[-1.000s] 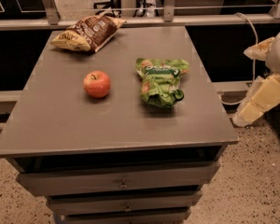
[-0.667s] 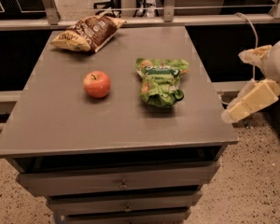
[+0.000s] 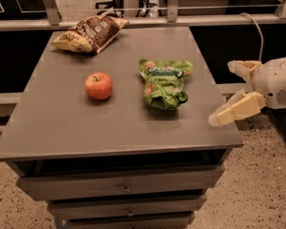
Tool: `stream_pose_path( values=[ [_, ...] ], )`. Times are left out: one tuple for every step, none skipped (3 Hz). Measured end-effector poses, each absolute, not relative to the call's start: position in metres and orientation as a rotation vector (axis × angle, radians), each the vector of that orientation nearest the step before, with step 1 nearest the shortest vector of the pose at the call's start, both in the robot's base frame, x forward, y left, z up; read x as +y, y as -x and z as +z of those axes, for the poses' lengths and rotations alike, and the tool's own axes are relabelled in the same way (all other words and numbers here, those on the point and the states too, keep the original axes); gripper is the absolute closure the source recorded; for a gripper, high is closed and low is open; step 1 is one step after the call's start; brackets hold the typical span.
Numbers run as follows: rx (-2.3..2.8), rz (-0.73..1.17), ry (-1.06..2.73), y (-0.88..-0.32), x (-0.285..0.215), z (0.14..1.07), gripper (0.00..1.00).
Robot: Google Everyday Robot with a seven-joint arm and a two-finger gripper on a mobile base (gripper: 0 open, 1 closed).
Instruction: Move green rice chip bag near brown chip bag
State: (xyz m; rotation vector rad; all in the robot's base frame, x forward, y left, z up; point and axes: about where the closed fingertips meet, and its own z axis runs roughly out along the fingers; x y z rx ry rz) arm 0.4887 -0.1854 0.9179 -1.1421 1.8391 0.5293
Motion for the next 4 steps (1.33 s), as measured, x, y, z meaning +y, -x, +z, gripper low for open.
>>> stream_pose_path(
  values=[
    [1.847, 0.519, 1.151, -0.488, -0.184, 0.92, 0.0],
    [1.846, 0.517, 1.148, -0.488, -0.183, 0.92, 0.0],
    [1.807, 0.51, 1.082, -0.507, -0.173, 0.904, 0.0],
    [1.761, 0.503, 1.043, -0.526, -0.166, 0.884, 0.0]
  ],
)
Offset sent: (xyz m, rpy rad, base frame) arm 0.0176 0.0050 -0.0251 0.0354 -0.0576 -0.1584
